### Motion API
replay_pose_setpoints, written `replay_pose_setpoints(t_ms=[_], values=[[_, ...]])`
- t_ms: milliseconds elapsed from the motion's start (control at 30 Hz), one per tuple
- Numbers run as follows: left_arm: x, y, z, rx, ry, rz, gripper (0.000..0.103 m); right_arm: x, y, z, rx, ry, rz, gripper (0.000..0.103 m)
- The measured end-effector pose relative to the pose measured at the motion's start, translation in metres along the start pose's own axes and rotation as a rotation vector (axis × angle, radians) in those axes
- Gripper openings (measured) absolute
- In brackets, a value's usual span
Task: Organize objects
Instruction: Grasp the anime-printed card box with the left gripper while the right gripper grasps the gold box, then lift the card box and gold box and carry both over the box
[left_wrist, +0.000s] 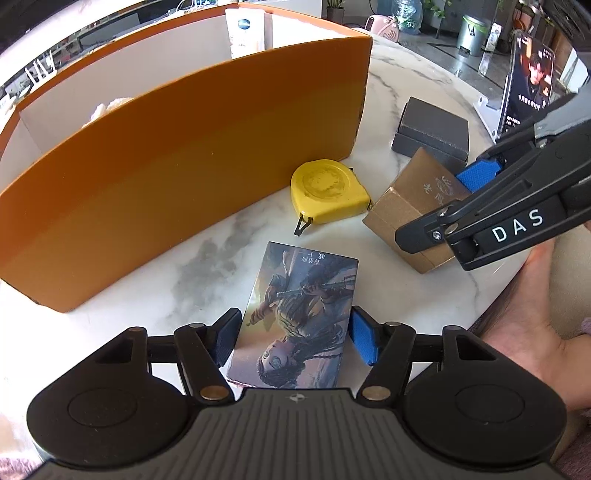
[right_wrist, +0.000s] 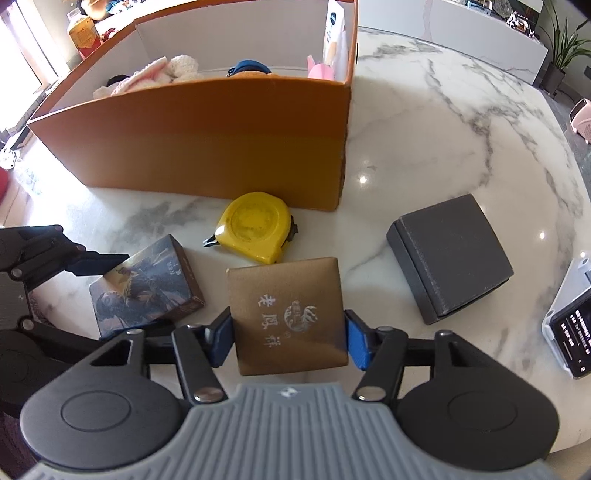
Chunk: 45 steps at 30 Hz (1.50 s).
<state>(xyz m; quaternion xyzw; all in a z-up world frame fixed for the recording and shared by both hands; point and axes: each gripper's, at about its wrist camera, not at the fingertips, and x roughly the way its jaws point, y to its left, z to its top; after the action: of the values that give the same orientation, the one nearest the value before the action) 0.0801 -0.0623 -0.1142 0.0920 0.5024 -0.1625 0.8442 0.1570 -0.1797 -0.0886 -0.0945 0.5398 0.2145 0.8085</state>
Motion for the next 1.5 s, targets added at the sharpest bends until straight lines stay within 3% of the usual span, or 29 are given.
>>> replay_pose_setpoints(t_ms=[200,633,1000,1200,1500], values=[[-0.016,0.005,-0.001,-0.040,-0.050,-0.010,0.071,-0.011,0.002,0.001,0.005,-0.013,-0.022,0.061],[-0.093,0.039,0.011,-0.226,-0.240,-0.153,0.070,-0.078,0.021,0.014,0.010,-0.136,-0.011,0.061],[-0.128,0.096,0.070,-0.329,-0.399,-0.193,0.070,-0.124,0.032,0.070,0.062,-0.281,0.031,0.061],[-0.116,0.134,0.108,-0.375,-0.417,-0.166,0.070,-0.106,0.039,0.136,0.069,-0.283,0.045,0.061],[-0.071,0.179,0.135,-0.438,-0.389,-0.152,0.070,-0.023,0.044,0.216,0.052,-0.224,-0.006,0.061]])
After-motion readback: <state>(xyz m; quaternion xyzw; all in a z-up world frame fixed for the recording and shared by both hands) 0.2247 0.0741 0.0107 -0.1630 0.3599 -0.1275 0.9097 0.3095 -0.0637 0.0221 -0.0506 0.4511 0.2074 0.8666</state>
